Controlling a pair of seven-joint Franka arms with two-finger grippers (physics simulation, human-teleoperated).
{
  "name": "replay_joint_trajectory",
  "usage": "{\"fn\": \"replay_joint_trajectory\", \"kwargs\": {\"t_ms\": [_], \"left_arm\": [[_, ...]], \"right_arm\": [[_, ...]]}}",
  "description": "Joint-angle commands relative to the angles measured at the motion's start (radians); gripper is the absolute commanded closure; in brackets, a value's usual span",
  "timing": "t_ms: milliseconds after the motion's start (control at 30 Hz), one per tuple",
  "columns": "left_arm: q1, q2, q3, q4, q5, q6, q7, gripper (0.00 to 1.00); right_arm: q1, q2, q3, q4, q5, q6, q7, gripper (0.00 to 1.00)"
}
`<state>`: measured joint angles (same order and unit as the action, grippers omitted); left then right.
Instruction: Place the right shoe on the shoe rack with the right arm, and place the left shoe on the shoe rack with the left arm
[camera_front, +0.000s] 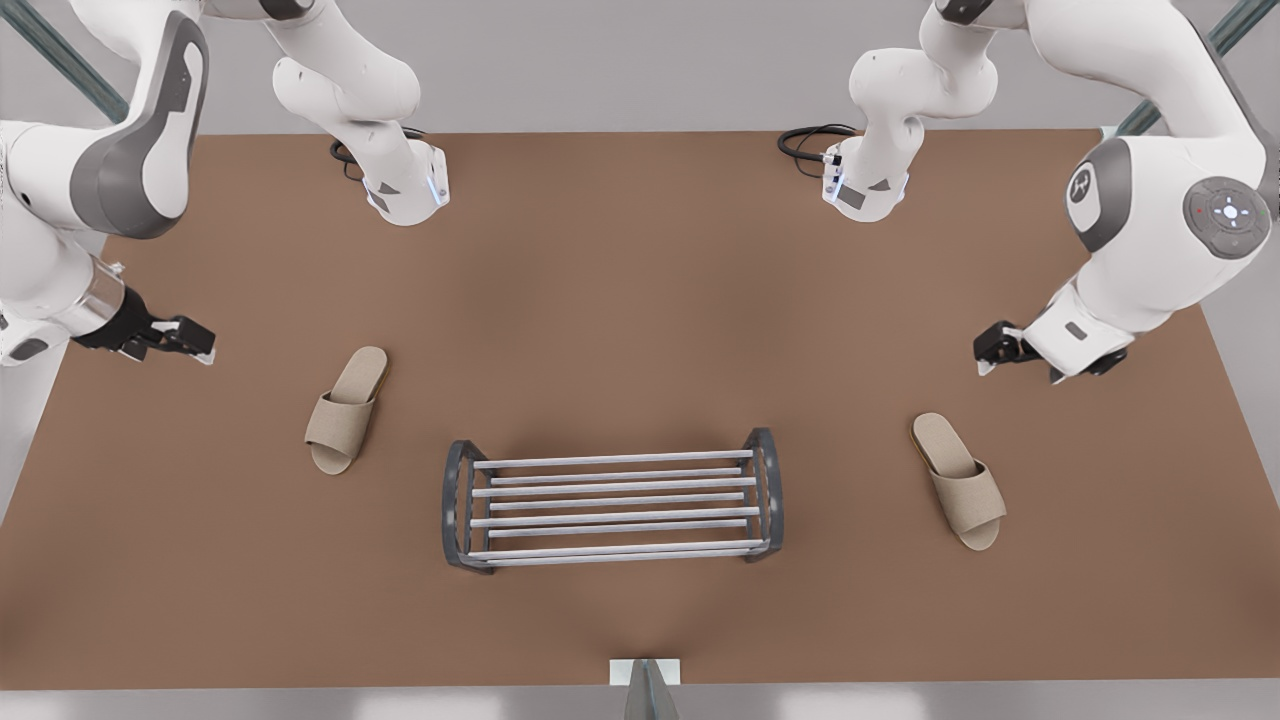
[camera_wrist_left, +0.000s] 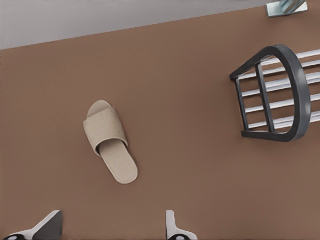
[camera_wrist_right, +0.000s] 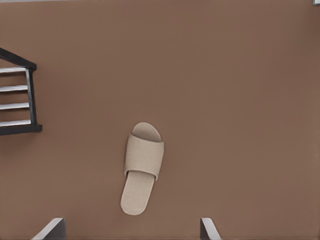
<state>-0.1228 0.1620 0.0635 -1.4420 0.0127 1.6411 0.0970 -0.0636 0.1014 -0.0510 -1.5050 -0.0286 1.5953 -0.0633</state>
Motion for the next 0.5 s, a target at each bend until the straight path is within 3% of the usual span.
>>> {"fn": "replay_joint_trajectory", "kwargs": {"t_ms": [0,33,133,200,233,300,367,433,467], "left_arm": [[0.000,-0.002,0.001,-0.020,0.012,0.095,0.010,0.00],[0.002,-0.012,-0.001,-0.049,0.012,0.140,0.010,0.00],[0.002,-0.102,0.013,-0.267,-0.013,0.357,-0.248,0.00],[0.000,-0.130,0.123,-0.382,-0.360,0.471,-0.329,0.00],[-0.001,-0.160,0.139,-0.533,-0.583,0.650,-0.275,0.00],[-0.001,-0.170,0.147,-0.702,-1.146,0.865,0.065,0.00],[-0.001,-0.150,0.211,-0.827,-1.571,0.865,0.637,0.00],[0.000,-0.110,0.213,-0.882,-1.815,0.864,1.044,0.00],[0.000,-0.099,0.223,-0.908,-1.890,0.862,1.225,0.00]], "right_arm": [[0.011,-0.003,0.016,-0.008,-0.002,0.034,-0.036,0.00],[0.018,-0.011,0.020,-0.009,-0.004,0.034,-0.039,0.00],[0.027,-0.052,0.178,-0.141,-0.138,0.142,-0.038,0.00],[0.027,-0.081,0.246,-0.323,-0.280,0.350,-0.044,0.00],[0.028,-0.085,0.304,-0.360,-0.400,0.383,-0.046,0.00],[0.021,-0.127,0.376,-0.488,-0.568,0.500,-0.046,0.00],[0.013,-0.134,0.381,-0.596,-0.720,0.670,-0.035,0.00],[-0.013,-0.174,0.379,-0.765,-0.870,0.847,0.060,0.00],[-0.010,-0.163,0.381,-0.820,-1.149,0.851,0.285,0.00]]}}
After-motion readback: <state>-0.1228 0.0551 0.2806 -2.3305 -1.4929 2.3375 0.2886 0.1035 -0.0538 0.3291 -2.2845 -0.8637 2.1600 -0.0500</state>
